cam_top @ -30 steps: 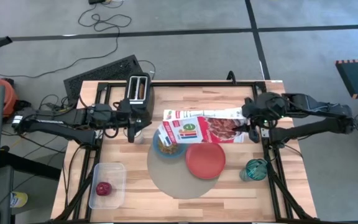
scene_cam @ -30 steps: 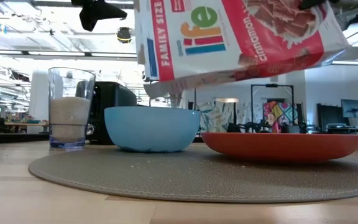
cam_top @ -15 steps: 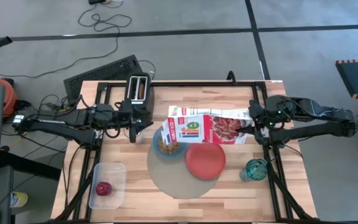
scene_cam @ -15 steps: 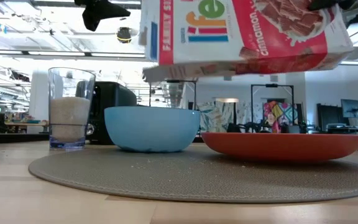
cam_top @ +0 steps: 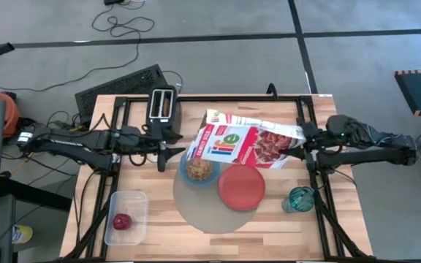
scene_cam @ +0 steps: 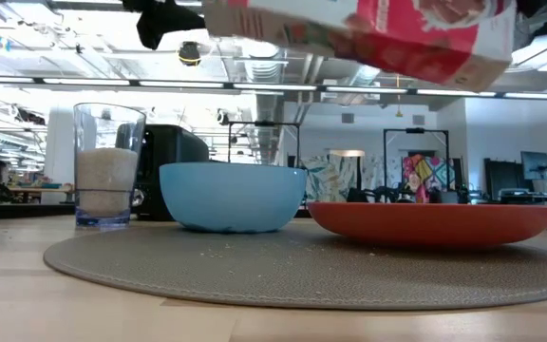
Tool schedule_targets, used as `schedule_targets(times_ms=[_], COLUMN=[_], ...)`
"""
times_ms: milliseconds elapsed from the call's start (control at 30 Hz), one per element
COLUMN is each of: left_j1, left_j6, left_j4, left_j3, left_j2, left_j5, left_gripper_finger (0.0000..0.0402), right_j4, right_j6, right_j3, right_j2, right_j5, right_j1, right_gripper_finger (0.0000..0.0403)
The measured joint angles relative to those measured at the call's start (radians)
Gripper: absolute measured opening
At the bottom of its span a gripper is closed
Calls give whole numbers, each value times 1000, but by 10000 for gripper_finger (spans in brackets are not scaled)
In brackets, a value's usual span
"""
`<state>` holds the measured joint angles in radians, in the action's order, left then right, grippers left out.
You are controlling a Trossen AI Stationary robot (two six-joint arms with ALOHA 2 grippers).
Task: Arrange a breakfast setting
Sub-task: Pour the cereal into the blue bowl
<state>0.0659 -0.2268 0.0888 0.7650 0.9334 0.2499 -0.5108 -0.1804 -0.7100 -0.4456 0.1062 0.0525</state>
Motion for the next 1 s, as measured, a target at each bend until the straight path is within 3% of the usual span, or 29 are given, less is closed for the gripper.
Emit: schedule_targets(times_ms=[333, 667, 1000], left_j1=[13, 30, 30], left_j6=[15, 74, 101], left_j4=[-60, -394, -770], left_j3=[0, 0, 2], left_j2=[83, 236, 412], left_j5=[-1, -3, -3], left_gripper_finger=[220, 220, 224], right_j4=[416, 986, 1111], right_j6=[22, 39, 70], right_j3=[223, 442, 476], right_j2=[80, 49, -51], right_j5=[0, 0, -1], right_j1=[0, 0, 1], right_gripper_finger=[207, 207, 207])
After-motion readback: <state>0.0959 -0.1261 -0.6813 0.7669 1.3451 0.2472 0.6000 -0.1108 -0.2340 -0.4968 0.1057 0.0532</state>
